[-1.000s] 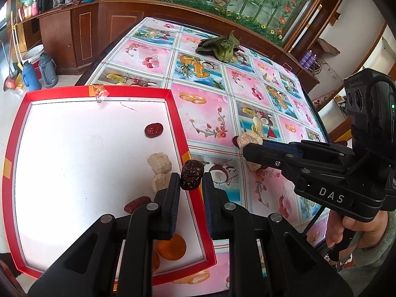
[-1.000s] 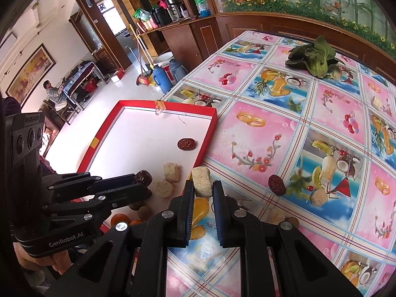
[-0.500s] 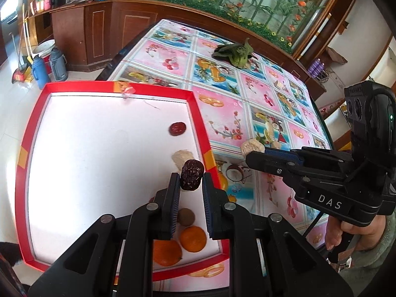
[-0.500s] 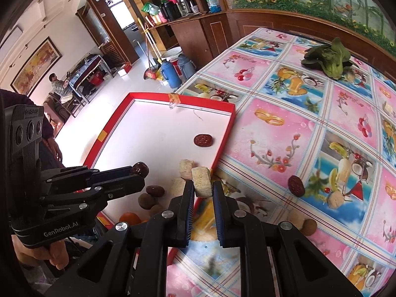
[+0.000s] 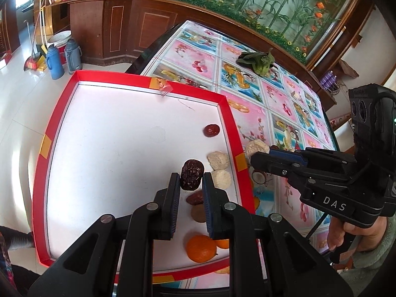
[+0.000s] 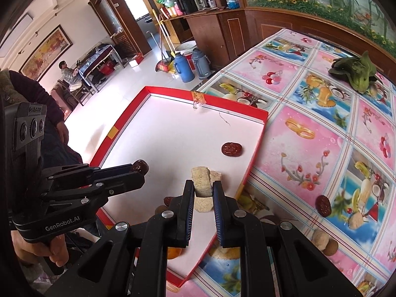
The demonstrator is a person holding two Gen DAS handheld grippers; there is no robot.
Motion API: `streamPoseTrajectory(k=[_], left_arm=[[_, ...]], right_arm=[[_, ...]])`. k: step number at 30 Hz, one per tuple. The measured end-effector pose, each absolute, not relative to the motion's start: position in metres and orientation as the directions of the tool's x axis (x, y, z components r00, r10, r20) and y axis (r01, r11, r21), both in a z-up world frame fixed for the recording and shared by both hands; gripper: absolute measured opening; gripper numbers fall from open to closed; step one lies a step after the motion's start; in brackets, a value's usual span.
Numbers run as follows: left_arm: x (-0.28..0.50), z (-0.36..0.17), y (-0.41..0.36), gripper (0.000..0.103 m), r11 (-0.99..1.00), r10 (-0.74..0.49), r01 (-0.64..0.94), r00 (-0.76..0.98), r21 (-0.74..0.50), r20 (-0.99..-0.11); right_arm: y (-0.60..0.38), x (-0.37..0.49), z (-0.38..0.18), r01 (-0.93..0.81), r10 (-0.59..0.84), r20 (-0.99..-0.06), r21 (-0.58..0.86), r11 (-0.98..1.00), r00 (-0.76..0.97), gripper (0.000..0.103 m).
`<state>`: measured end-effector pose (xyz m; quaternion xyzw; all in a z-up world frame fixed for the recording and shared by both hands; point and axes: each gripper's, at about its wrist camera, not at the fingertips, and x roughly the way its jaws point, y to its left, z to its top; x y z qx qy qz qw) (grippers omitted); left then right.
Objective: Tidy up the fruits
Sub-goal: 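Carry the red date and beige chunk over the tray with both grippers, then open left gripper over the tray while right gripper releases the beige chunk, then move left gripper to a beige chunk while right gripper approaches a round beige ball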
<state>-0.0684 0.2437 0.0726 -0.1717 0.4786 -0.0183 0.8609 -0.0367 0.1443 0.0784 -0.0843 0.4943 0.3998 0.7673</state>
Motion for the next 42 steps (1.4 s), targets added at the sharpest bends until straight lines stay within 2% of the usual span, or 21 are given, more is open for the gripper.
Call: streamPoseTrajectory(k=[15, 26, 27, 28, 31, 32, 36, 39, 42], left_arm=[[-0.054, 0.031, 0.249, 0.016, 0.965, -0.181, -0.095, 0.437, -0.246, -0.881], [-0.051, 0.033, 0.249, 0.016, 0.964, -0.196, -0.077, 0.439, -0.253, -0.877], [-0.051, 0.033, 0.249, 0.018, 0.963, -0.199, -0.08, 0.439, -0.258, -0.876], [-0.052, 0.034, 0.249, 0.023, 0.96, -0.207, -0.081, 0.44, -0.268, -0.874], [-0.052, 0.036, 0.246, 0.055, 0.961, -0.201, -0.083, 0.45, -0.265, -0.87], [-0.053, 0.037, 0.245, 0.058, 0.962, -0.196, -0.082, 0.457, -0.261, -0.868], [-0.056, 0.042, 0.244, 0.058, 0.962, -0.192, -0.087, 0.463, -0.26, -0.865], [-0.063, 0.049, 0.244, 0.058, 0.955, -0.19, -0.109, 0.487, -0.275, -0.853], [-0.069, 0.057, 0.244, 0.064, 0.944, -0.192, -0.135, 0.516, -0.3, -0.835]], right_arm=[[0.209, -0.012, 0.032, -0.726, 0.43, -0.892, 0.204, 0.657, 0.139, 0.015], [0.223, -0.011, 0.027, -0.752, 0.4, -0.903, 0.152, 0.641, 0.158, 0.017], [0.222, -0.011, 0.027, -0.751, 0.403, -0.902, 0.157, 0.641, 0.156, 0.018], [0.221, -0.011, 0.028, -0.748, 0.405, -0.901, 0.16, 0.645, 0.157, 0.022], [0.215, -0.012, 0.033, -0.735, 0.43, -0.889, 0.186, 0.653, 0.157, 0.038], [0.212, -0.012, 0.035, -0.731, 0.436, -0.886, 0.191, 0.655, 0.159, 0.038], [0.191, -0.016, 0.049, -0.706, 0.468, -0.867, 0.223, 0.673, 0.173, 0.038], [0.16, -0.021, 0.06, -0.659, 0.493, -0.847, 0.256, 0.707, 0.2, 0.043], [0.122, -0.025, 0.064, -0.593, 0.499, -0.835, 0.286, 0.753, 0.23, 0.047]])
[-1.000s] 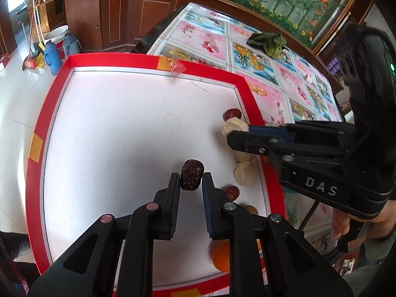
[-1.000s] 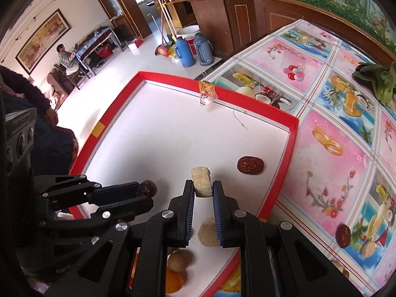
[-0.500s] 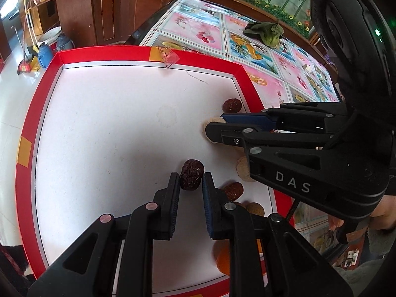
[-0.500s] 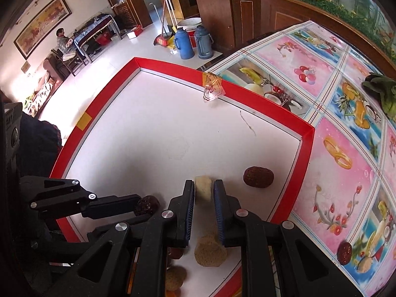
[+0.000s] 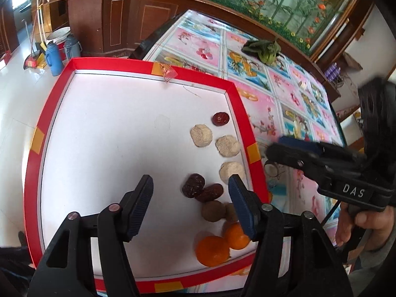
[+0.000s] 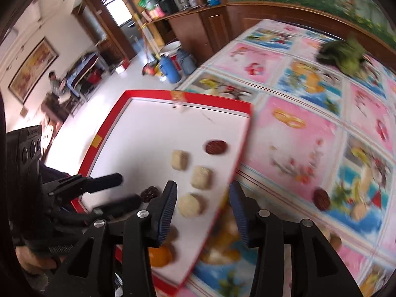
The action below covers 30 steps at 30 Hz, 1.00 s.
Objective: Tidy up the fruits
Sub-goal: 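Move left gripper to a beige chunk while right gripper approaches a round beige ball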
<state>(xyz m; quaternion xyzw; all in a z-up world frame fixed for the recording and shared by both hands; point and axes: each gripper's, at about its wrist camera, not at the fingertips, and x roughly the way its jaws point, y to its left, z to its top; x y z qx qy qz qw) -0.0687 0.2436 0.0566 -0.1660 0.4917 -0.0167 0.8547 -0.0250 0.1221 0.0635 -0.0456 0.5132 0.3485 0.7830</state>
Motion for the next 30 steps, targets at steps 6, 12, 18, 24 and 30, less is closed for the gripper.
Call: streamPoseTrajectory(k=[6, 12, 18, 24, 30], left_arm=[[-0.065, 0.063, 0.219, 0.064, 0.943, -0.225, -0.094, 0.525, -0.319, -0.821], [-0.051, 0.068, 0.183, 0.064, 0.952, -0.26, -0.007, 0.506, -0.305, -0.823], [-0.037, 0.066, 0.148, 0.064, 0.952, -0.294, 0.072, 0.47, -0.296, -0.832], [-0.027, 0.06, 0.115, 0.064, 0.949, -0.316, 0.147, 0.427, -0.28, -0.847], [-0.019, 0.051, 0.085, 0.064, 0.943, -0.316, 0.232, 0.392, -0.24, -0.864]], right_arm=[[0.05, -0.034, 0.051, -0.47, 0.442, -0.858, 0.287, 0.835, 0.262, 0.051], [-0.005, -0.043, 0.038, -0.374, 0.388, -0.88, 0.275, 0.886, 0.273, 0.052], [-0.038, -0.044, 0.041, -0.315, 0.37, -0.878, 0.273, 0.909, 0.305, 0.052], [-0.058, -0.048, 0.039, -0.284, 0.364, -0.879, 0.28, 0.917, 0.308, 0.052], [-0.068, -0.045, 0.037, -0.279, 0.354, -0.884, 0.273, 0.921, 0.305, 0.052]])
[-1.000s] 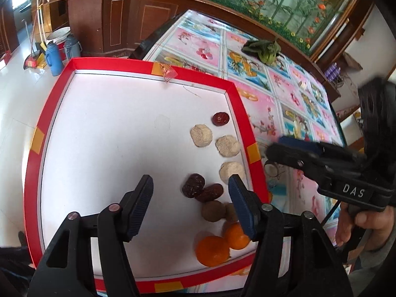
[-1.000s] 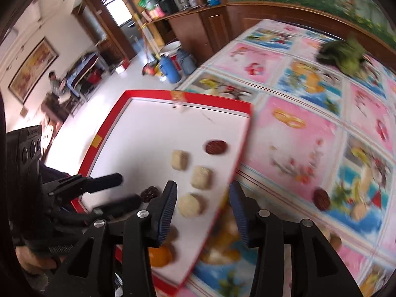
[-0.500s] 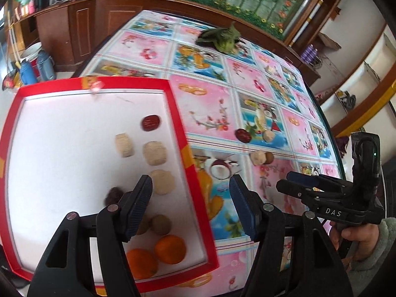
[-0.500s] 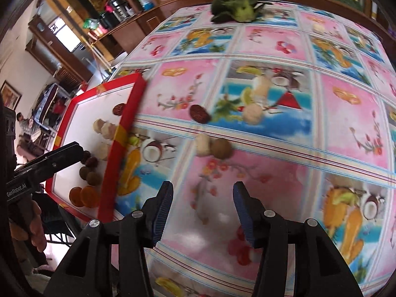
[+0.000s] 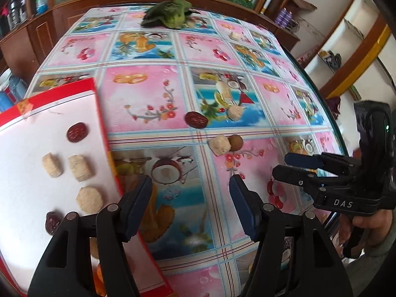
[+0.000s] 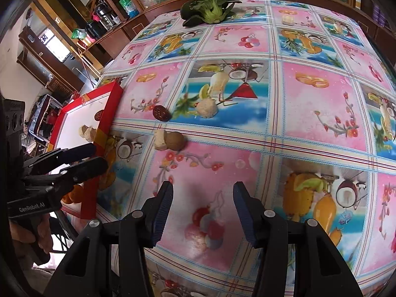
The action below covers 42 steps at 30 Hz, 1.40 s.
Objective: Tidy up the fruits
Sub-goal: 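Move left gripper to a beige chunk while right gripper approaches a round beige ball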
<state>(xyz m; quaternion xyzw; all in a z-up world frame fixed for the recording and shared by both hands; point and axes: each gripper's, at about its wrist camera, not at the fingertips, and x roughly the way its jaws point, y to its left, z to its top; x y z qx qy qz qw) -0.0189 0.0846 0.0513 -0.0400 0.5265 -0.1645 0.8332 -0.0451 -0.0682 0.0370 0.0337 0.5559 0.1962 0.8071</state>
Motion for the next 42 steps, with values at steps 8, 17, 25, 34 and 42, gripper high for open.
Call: streamPoseTrajectory(k=[8, 17, 25, 34, 42], left_arm=[[0.001, 0.039, 0.058, 0.063, 0.936, -0.288, 0.301, 0.363, -0.181, -0.886], [0.011, 0.033, 0.041, 0.059, 0.928, -0.29, 0.327, 0.341, -0.176, -0.894], [0.014, 0.029, 0.038, 0.053, 0.927, -0.29, 0.33, 0.325, -0.18, -0.9], [0.021, 0.022, 0.039, 0.036, 0.917, -0.323, 0.332, 0.3, -0.219, -0.898], [0.032, 0.022, 0.028, 0.026, 0.909, -0.318, 0.367, 0.296, -0.2, -0.901]], right_arm=[[-0.068, -0.034, 0.035, -0.323, 0.345, -0.892, 0.247, 0.913, 0.292, 0.052], [-0.065, -0.018, 0.035, -0.337, 0.351, -0.888, 0.247, 0.909, 0.295, 0.052], [-0.069, -0.016, 0.035, -0.331, 0.352, -0.889, 0.25, 0.91, 0.294, 0.052], [-0.067, -0.009, 0.036, -0.337, 0.34, -0.89, 0.234, 0.912, 0.303, 0.052], [-0.055, 0.019, 0.033, -0.34, 0.321, -0.895, 0.21, 0.917, 0.311, 0.049]])
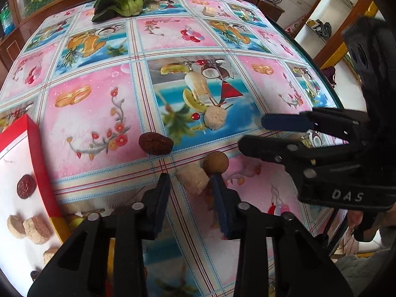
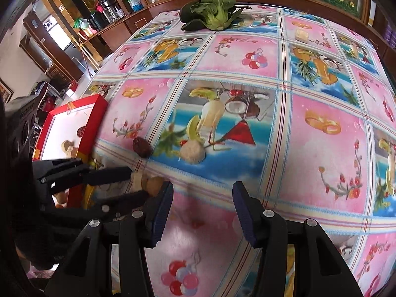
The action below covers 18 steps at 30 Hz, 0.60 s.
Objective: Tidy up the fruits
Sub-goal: 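Move left gripper to a beige chunk while right gripper approaches a round beige ball, then close left gripper on the beige chunk while right gripper grasps the beige ball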
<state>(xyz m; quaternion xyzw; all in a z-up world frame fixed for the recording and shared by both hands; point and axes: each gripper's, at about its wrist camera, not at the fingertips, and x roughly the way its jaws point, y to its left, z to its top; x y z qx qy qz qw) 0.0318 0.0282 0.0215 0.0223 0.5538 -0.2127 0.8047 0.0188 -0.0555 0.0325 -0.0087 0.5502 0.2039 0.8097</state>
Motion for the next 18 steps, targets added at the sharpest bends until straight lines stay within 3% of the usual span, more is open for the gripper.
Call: streamPoseTrajectory(k=[12, 15, 18], left_arm=[[0.031, 0.021, 0.035, 0.024, 0.906, -0.356, 0.337, 0.283, -0.255, -0.89], [0.028, 0.021, 0.039, 0.02, 0.908, -0.369, 0.315, 0.28, -0.278, -0.886], [0.026, 0.02, 0.041, 0.018, 0.909, -0.368, 0.308, 0.284, -0.28, -0.885]], right_arm=[[-0.021, 0.047, 0.025, -0.41, 0.308, -0.91, 0.177, 0.895, 0.278, 0.035], [-0.017, 0.049, 0.02, -0.42, 0.29, -0.915, 0.154, 0.894, 0.28, 0.028], [-0.016, 0.048, 0.019, -0.438, 0.283, -0.915, 0.138, 0.888, 0.286, 0.027]])
